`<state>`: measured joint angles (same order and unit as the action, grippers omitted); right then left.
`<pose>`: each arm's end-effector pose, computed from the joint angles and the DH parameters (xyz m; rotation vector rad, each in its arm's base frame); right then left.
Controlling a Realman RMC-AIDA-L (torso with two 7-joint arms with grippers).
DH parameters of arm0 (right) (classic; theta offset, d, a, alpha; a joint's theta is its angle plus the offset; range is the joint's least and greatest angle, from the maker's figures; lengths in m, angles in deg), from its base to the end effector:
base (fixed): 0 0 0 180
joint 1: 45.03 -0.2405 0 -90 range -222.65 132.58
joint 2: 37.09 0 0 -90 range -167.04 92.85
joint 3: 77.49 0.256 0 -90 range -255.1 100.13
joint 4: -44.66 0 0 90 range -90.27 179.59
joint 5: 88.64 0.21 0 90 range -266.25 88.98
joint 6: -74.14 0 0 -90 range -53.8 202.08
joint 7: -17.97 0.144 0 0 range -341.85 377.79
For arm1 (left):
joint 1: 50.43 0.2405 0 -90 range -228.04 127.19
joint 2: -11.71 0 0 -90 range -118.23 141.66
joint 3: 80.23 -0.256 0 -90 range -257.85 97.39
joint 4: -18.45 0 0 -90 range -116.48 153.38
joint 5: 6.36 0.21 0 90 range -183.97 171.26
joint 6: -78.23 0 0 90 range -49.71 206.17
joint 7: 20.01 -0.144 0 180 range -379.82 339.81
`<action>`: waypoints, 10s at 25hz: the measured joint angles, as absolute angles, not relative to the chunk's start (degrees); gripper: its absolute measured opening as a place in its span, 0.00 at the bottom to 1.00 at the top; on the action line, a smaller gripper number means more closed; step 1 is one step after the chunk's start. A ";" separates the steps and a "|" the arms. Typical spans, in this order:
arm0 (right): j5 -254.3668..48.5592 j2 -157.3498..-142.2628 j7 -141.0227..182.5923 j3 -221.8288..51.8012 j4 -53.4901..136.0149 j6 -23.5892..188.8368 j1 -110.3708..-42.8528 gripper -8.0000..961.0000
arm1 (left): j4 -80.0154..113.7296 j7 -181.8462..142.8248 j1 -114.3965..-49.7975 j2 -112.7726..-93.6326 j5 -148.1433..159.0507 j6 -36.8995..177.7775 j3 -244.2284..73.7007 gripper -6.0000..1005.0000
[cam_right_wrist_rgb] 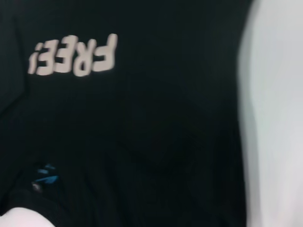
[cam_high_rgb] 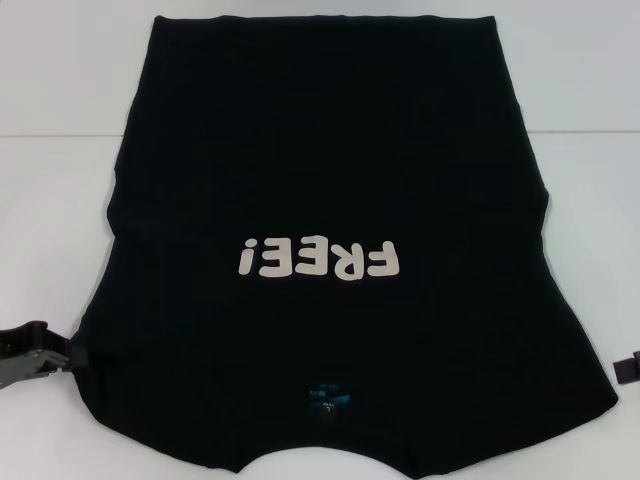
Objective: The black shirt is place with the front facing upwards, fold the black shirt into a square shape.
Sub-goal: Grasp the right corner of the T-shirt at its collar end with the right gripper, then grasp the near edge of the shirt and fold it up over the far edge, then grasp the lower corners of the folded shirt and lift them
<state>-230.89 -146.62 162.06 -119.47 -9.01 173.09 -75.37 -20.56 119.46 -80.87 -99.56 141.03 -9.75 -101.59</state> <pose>0.3124 0.3233 0.0918 -2.2338 1.8630 -0.0345 -0.3602 0.3129 0.0687 -1.9325 -2.0675 -0.3126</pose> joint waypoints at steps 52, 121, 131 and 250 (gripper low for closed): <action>-236.41 -150.11 160.36 -121.19 -2.53 165.11 -78.34 0.81 | -20.14 118.61 -80.93 -99.82 140.67 -9.61 -101.59 0.03; -234.74 -148.86 148.99 -119.15 -3.02 175.05 -81.33 0.05 | -20.22 113.69 -80.57 -97.38 139.67 -22.25 -101.14 0.03; -236.23 -147.64 139.85 -119.41 -2.34 186.75 -78.75 0.06 | -20.31 109.74 -80.61 -97.24 147.67 -36.80 -102.01 0.04; -205.70 -156.00 95.93 -116.19 19.69 157.40 -75.48 0.95 | -16.71 88.25 -78.43 -103.95 125.17 3.49 -103.10 0.90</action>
